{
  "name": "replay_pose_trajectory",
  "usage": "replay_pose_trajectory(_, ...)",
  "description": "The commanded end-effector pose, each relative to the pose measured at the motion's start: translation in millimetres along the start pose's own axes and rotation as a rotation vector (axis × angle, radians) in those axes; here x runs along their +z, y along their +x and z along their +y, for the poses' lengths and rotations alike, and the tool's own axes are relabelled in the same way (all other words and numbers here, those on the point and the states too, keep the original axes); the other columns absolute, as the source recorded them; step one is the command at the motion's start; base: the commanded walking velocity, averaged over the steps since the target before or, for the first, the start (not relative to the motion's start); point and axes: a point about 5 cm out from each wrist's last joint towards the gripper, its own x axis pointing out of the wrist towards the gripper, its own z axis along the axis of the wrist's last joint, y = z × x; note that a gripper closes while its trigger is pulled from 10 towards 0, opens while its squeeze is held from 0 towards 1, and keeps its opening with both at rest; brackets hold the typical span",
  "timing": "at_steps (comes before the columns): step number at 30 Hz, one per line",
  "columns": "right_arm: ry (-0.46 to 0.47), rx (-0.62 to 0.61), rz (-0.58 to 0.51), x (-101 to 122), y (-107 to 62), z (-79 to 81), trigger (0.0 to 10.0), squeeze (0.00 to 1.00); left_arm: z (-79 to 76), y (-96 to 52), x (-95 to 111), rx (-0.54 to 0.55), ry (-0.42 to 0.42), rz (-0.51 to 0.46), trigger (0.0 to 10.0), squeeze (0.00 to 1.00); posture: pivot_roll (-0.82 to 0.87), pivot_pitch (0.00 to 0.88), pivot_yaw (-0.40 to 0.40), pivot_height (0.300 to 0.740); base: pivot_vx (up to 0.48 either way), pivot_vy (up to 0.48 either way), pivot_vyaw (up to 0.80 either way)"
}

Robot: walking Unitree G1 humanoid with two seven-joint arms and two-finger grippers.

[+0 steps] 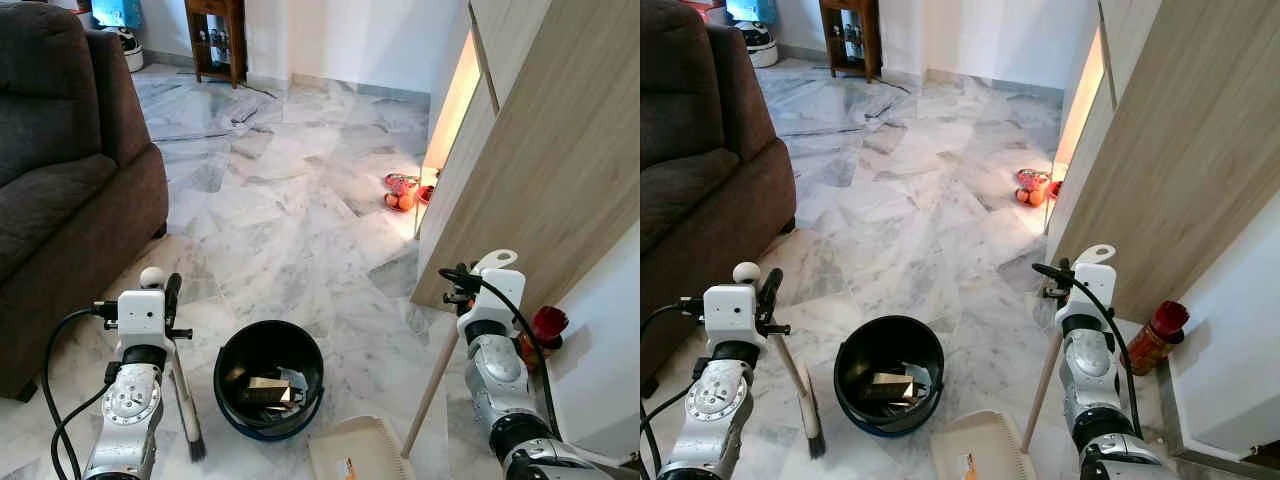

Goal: Sweep floor

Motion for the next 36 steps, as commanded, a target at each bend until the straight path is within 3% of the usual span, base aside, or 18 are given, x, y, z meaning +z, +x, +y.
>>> replay_pose_trajectory(1, -0.001, -0.007, -0.034, 7.3, 3.6, -2.5, 10.0, 0.00, -1.7, 5.6, 11.6, -0.010, 0.005, -0.062, 10.0, 0.00, 0.10, 0.000, -0.061, 0.740, 0.000, 0.000, 0.00)
replay_pose_trajectory(36, -0.004, -0.011, -0.039, 7.1, 2.8, -3.2, 10.0, 0.00, -2.8, 8.7, 14.0, -0.027, 0.009, -0.071, 10.0, 0.00, 0.09, 0.000, -0.055, 0.740, 0.000, 0.000, 0.00)
